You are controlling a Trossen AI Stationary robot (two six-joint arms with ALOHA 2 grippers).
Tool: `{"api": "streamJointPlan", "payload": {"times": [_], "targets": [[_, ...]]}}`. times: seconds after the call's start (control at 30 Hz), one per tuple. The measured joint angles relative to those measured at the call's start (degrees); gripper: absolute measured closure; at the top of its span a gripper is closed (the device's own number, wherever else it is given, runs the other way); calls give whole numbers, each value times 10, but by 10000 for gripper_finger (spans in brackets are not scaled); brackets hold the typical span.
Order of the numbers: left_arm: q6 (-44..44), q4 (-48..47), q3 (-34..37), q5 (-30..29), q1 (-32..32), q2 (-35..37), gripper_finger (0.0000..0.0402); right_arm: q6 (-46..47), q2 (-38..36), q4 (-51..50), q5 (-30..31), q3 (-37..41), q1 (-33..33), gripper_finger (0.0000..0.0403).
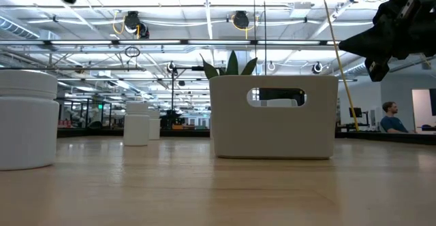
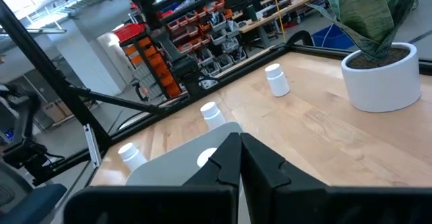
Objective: Pick and place pill bottles into a basket
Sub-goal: Put the white pill bottle into the gray bin
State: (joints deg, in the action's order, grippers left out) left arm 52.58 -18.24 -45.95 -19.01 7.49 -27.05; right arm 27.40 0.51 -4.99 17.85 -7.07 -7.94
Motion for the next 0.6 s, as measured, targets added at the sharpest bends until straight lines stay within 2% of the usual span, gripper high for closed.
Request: {"api": "streamJointPlan", "payload": {"times": [0.13,0.27,0.37,0.47,0.6], "targets": [[-73,-141,-168,78,35,-174,190,0,0,0,0,0,0,403],[-141,-286,-330,169,100,-336,183,0,0,0,0,0,0,403],[-200,-382,-428,201,154,-436,163,0,0,0,0,0,0,403],[-243,-447,-498,209,206,-507,133,0,0,0,0,0,0,403],[-236,-517,-532,217,262,-585,94,0,0,0,0,0,0,403]]}}
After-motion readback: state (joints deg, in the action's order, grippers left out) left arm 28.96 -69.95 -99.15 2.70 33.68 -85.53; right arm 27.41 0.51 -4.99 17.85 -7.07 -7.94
